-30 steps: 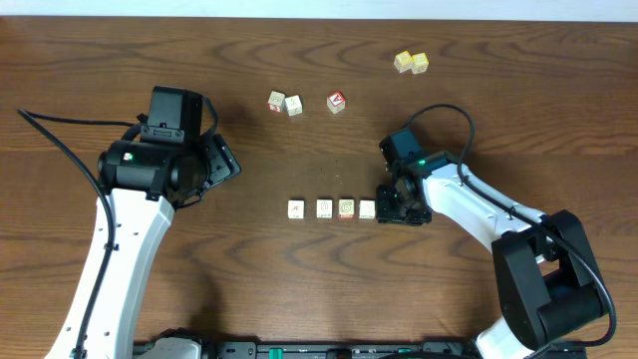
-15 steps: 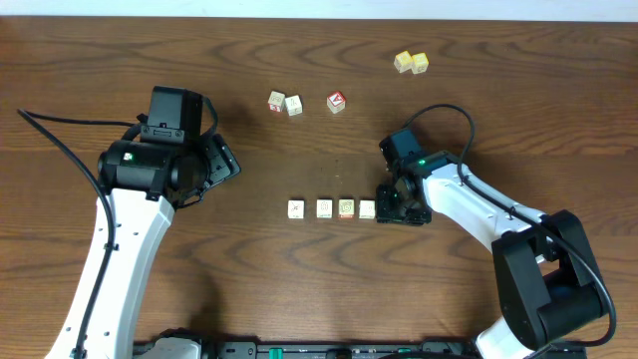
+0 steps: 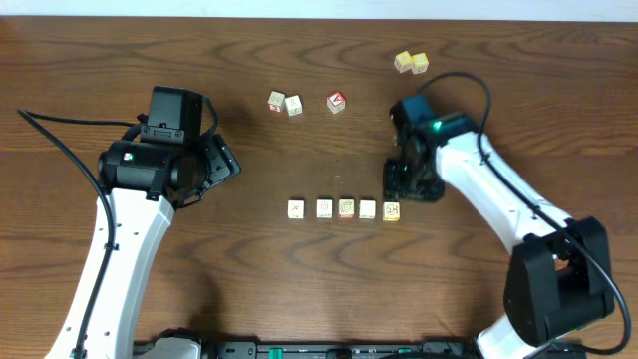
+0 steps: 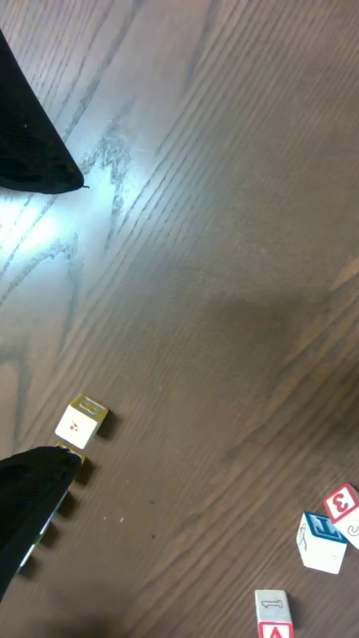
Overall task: Lift 5 blocks
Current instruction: 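Open the right gripper and lift it up and away to the right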
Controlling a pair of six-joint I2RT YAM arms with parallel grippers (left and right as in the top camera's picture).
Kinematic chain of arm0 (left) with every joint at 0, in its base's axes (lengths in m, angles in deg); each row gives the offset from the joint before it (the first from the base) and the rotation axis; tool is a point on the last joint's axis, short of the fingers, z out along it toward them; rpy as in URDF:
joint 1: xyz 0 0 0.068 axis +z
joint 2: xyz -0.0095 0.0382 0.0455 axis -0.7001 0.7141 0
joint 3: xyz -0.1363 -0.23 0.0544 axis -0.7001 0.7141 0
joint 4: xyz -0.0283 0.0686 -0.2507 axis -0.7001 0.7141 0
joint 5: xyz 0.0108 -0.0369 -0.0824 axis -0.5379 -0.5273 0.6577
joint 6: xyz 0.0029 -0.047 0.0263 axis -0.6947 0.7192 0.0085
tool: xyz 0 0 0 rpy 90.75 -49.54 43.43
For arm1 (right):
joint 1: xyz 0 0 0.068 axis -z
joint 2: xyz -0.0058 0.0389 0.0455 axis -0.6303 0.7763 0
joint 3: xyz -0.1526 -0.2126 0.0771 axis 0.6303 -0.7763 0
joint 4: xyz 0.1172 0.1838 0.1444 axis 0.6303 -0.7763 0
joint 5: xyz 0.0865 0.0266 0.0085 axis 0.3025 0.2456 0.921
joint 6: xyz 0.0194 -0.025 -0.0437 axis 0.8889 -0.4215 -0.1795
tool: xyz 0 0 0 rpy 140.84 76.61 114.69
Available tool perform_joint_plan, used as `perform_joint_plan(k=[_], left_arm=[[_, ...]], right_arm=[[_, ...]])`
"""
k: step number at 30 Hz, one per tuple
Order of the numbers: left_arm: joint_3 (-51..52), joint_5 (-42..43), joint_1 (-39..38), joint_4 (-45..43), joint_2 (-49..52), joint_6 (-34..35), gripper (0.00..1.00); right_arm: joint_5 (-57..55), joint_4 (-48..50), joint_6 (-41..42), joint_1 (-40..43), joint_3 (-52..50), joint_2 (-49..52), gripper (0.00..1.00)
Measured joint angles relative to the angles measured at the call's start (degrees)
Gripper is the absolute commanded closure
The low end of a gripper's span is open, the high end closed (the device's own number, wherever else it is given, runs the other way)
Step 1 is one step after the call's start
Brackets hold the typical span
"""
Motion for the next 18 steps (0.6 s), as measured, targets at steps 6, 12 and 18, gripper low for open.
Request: perform_joint_plan(k=[6, 12, 18], left_arm=[[0.0, -0.02, 0.0, 0.0, 0.0, 0.0, 0.19], [0.0, 0.0, 0.0, 0.02, 0.0, 0.0, 0.19], [0.0, 0.02, 0.0, 0.02, 0.0, 0.0, 0.18]], right_arm=[[-0.76, -13.53, -3.96, 4.83, 15.82, 0.07, 0.01], [-3.21, -21.0, -4.96, 15.65, 25.77, 0.04, 0.01], [-3.34, -21.75, -4.98, 26.03, 26.18, 0.07, 0.01]])
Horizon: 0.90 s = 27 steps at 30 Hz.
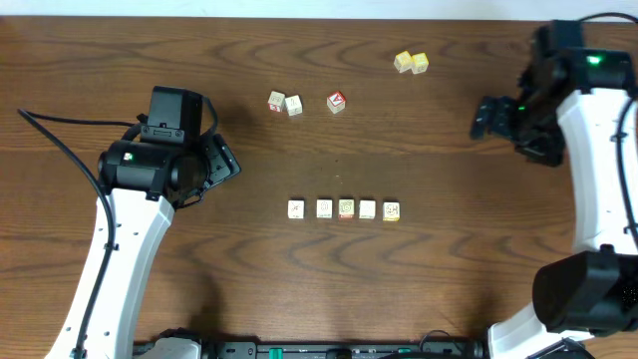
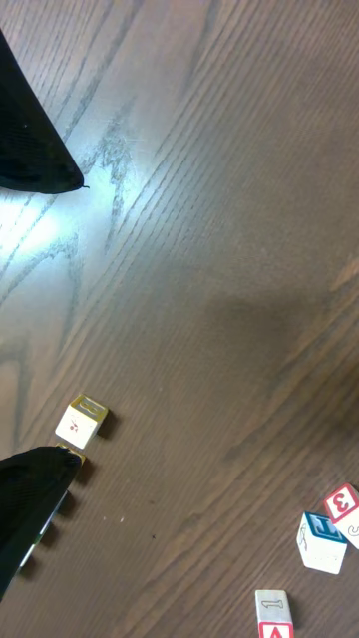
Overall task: Lift 5 blocks
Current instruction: 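Open the right gripper and lift it up and away to the right, then bring both grippers down to the two ends of the block row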
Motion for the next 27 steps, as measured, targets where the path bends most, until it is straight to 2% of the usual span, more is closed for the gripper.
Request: perform_joint_plan(k=[21, 24, 27], left_arm=[[0.0, 0.0, 0.0, 0.02, 0.0, 0.0, 0.19], [0.0, 0.0, 0.0, 0.0, 0.0, 0.0, 0.19], [0.0, -1.07, 0.0, -0.02, 0.0, -0.76, 0.18]], right_arm=[[1.57, -0.94, -0.15, 1.77, -2.34, -0.02, 0.01], [1.64, -0.68, -0.81, 1.77, -5.66, -0.02, 0.08], [1.66, 2.27, -0.94, 1.77, -10.19, -0.02, 0.09]])
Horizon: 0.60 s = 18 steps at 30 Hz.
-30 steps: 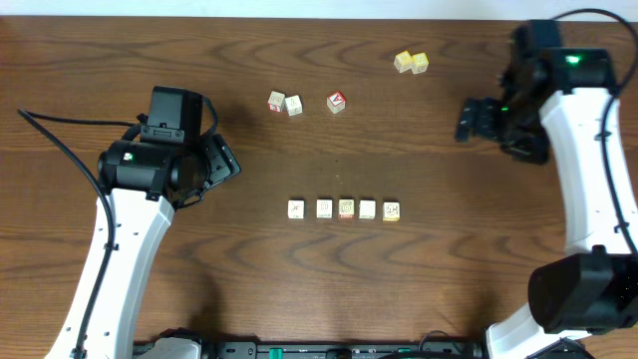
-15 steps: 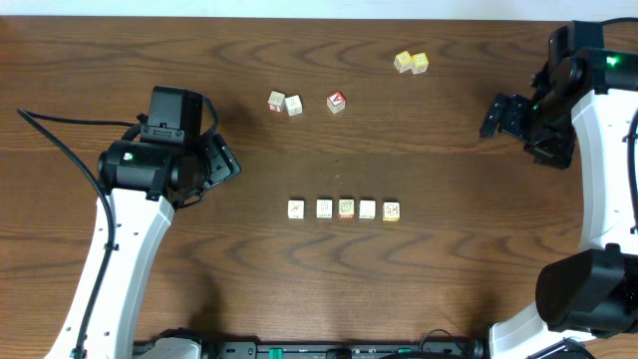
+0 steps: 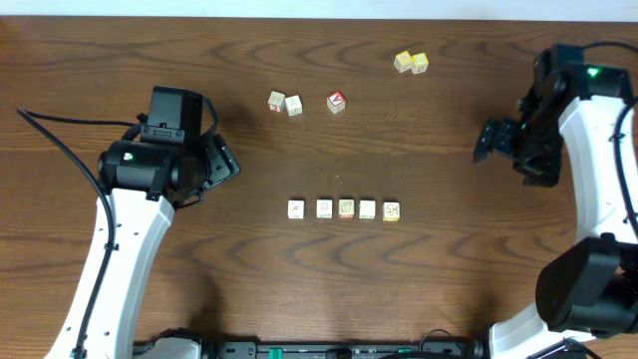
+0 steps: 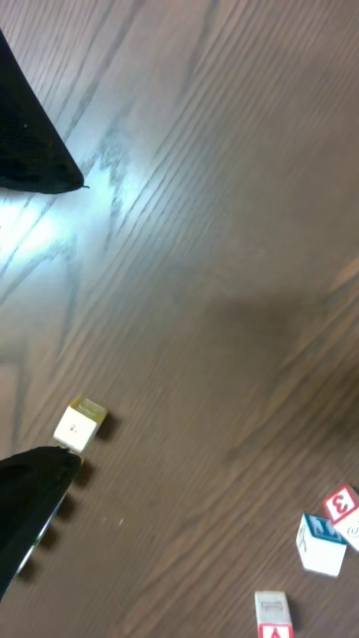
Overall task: Lift 5 blocks
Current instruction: 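Bring both grippers down to the two ends of the block row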
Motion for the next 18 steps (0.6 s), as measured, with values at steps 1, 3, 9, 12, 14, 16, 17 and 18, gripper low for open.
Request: perform_joint_plan(k=[1, 3, 9, 12, 14, 16, 17, 18], left_arm=[[0.0, -1.18, 0.0, 0.02, 0.0, -0.68, 0.19], [0.0, -2.95, 0.0, 0.04, 0.0, -1.42, 0.19], [0.0, -5.62, 0.0, 0.04, 0.0, -2.67, 0.19], [0.0, -5.55, 0.0, -0.2, 0.0, -2.69, 0.18], [0.0, -5.07, 0.0, -0.92, 0.0, -2.69, 0.19], [0.0, -4.81, 0.0, -1.79, 0.02, -2.69, 0.19], [0.0, -4.72, 0.0, -1.84, 0.02, -2.69, 0.18], [0.0, -4.63, 0.0, -1.81, 0.02, -2.69, 0.19]], right_arm=[[-0.02, 1.92, 0.11, 0.0, -2.25, 0.02, 0.08], [0.0, 5.55, 0.15, 0.0, -6.12, 0.02, 0.08], [0.46, 12.24, 0.13, 0.0, -16.39, 0.02, 0.54], [1.95, 14.38, -0.31, 0.0, -19.45, 0.02, 0.99], [3.23, 15.65, -0.31, 0.0, -20.85, 0.02, 0.99], [4.46, 16.87, -0.31, 0.0, -22.12, 0.0, 0.99], [4.9, 17.49, -0.31, -0.07, -22.73, 0.02, 0.99], [5.22, 17.99, -0.31, -0.17, -23.34, 0.02, 0.99]])
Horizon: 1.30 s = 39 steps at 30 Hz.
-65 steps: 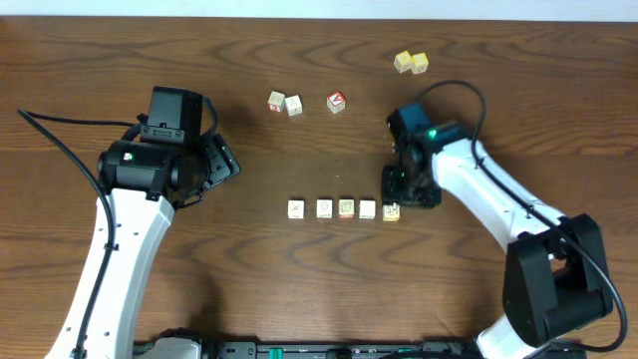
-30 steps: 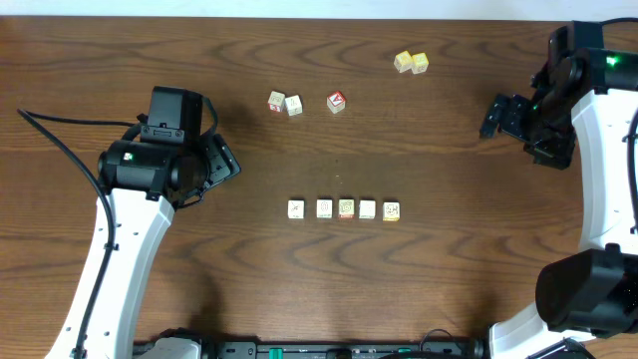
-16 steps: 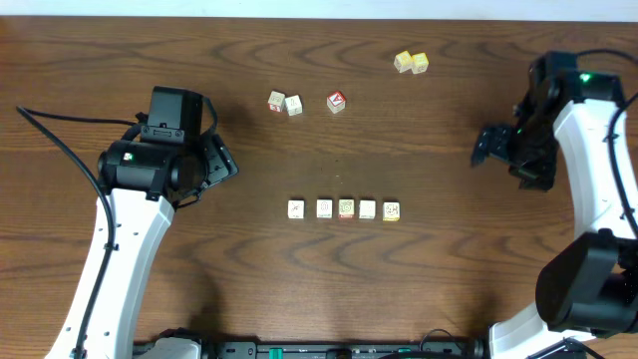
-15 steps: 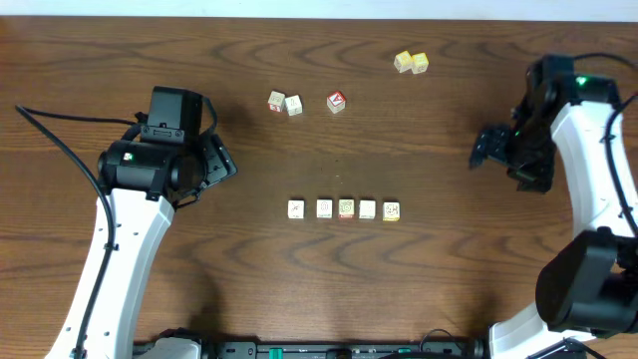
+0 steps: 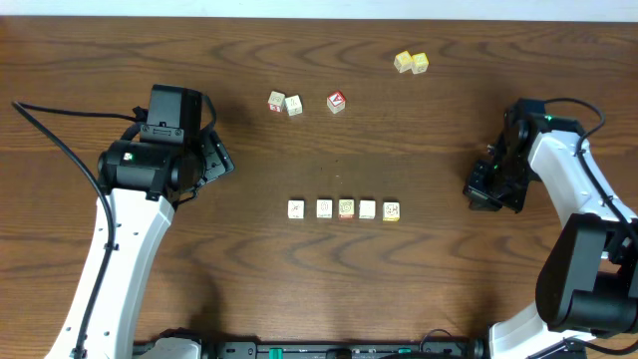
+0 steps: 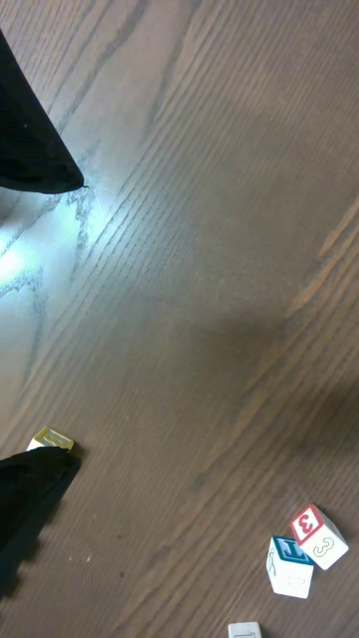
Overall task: Lift 5 blocks
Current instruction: 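Bring both grippers down to the two ends of the block row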
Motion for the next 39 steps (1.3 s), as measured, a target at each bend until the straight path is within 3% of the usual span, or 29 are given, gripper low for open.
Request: perform_joint_plan(k=[8, 11, 21, 28, 39], left_arm=[[0.0, 2.84, 0.0, 0.83, 0.0, -0.02, 0.22], [0.0, 3.5, 0.0, 1.11, 0.0, 0.24, 0.43], [3.34, 5.18, 0.0, 1.2, 2.47, -0.92, 0.92], [5.35, 16.04, -0.02, -0.61, 12.83, -6.69, 0.93], [5.35, 22.32, 0.0, -2.1, 25.62, -14.43, 0.93]], right_arm=[[1.03, 4.55, -0.26, -3.91, -3.65, 0.0, 0.99], [1.07, 6.56, -0.26, -6.1, -4.37, 0.0, 0.99], [1.09, 9.49, -0.28, -12.72, -4.52, 0.0, 0.99], [0.31, 9.66, -0.22, -13.92, -4.55, 0.0, 0.99], [0.11, 11.67, 0.26, -14.47, -7.8, 0.0, 0.99]])
